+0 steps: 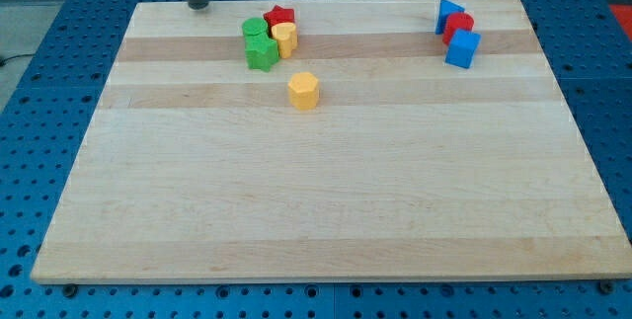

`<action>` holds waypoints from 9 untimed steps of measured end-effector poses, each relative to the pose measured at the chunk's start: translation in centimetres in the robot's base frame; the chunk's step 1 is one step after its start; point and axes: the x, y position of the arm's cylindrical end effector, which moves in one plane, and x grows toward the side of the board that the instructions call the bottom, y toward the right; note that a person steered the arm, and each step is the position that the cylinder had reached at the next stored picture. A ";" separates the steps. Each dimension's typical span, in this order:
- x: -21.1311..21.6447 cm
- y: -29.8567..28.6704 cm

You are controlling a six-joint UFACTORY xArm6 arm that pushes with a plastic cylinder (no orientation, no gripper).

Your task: Place your arm to the bottom of the yellow hexagon

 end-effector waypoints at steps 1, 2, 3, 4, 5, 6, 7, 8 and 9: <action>2.0 -4.2; 4.2 -5.1; 8.6 -5.7; 14.8 -5.7; 19.8 0.0; 22.8 1.1; 25.8 5.7; 28.4 12.7; 29.1 18.0</action>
